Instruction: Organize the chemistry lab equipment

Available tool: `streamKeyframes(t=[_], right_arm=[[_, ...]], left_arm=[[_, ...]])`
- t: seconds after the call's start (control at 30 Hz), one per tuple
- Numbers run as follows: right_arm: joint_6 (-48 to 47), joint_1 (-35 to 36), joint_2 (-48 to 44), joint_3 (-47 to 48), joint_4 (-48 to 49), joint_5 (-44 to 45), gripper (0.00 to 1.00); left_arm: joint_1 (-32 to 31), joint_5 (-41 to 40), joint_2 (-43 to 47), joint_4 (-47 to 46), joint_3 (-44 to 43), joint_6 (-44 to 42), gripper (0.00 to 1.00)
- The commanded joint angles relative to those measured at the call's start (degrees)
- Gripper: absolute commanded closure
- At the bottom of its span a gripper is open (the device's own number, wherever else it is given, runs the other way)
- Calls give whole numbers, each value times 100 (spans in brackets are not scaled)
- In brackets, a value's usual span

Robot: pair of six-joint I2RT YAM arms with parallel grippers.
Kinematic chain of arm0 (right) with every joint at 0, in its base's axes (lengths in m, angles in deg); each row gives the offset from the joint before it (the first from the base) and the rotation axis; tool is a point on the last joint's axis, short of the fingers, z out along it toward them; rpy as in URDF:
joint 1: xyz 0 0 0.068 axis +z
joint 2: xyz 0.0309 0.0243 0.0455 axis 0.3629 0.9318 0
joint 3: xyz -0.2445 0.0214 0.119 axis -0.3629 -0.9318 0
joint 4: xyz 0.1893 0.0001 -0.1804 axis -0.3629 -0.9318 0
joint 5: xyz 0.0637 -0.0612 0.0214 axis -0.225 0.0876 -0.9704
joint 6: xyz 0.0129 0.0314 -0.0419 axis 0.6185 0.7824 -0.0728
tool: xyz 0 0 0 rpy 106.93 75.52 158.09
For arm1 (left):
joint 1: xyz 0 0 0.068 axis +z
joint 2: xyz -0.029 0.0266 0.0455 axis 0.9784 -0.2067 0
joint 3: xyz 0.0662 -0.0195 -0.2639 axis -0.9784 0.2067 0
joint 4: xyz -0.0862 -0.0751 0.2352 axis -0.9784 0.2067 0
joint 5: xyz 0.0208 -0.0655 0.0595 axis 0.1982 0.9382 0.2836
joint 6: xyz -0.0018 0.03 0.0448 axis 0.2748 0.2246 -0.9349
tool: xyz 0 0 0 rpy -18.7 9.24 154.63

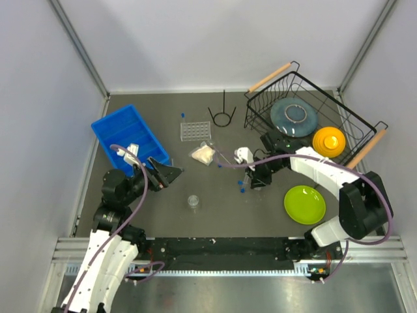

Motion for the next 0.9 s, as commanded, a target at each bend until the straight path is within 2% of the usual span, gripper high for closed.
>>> streamKeyframes(t=[0.0,0.17,0.23,0.33,0.37,0.53,0.6,0.87], right_arm=[[1604,41,137,668,21,-1327,94],[2377,-65,383,1256,-6,-2652,93],[2536,-82,445,1407,-6,-2935,92],[2748,-91,541,1627,-6,-3305,92],[2809,-91,568,1645,11,-3445,92],[2862,-109,621,1636,20,-3666,92],[2862,-126,621,1610,38,-3710,91],[2880,-127,621,1574,91,-3772,91]], left_arm=[[-9,816,-378,-1231,112,754,7],[-350,668,-897,-1477,-37,816,11],[-561,361,-1089,-1495,-143,790,11],[-1315,-298,-1397,-1504,-318,693,11],[-1484,-500,-1503,-1530,-354,650,14],[-2310,-1265,-2327,-1978,-644,693,28],[-2443,-1354,-2566,-2101,-775,702,33],[-2926,-1539,-3446,-2286,-1233,711,37]])
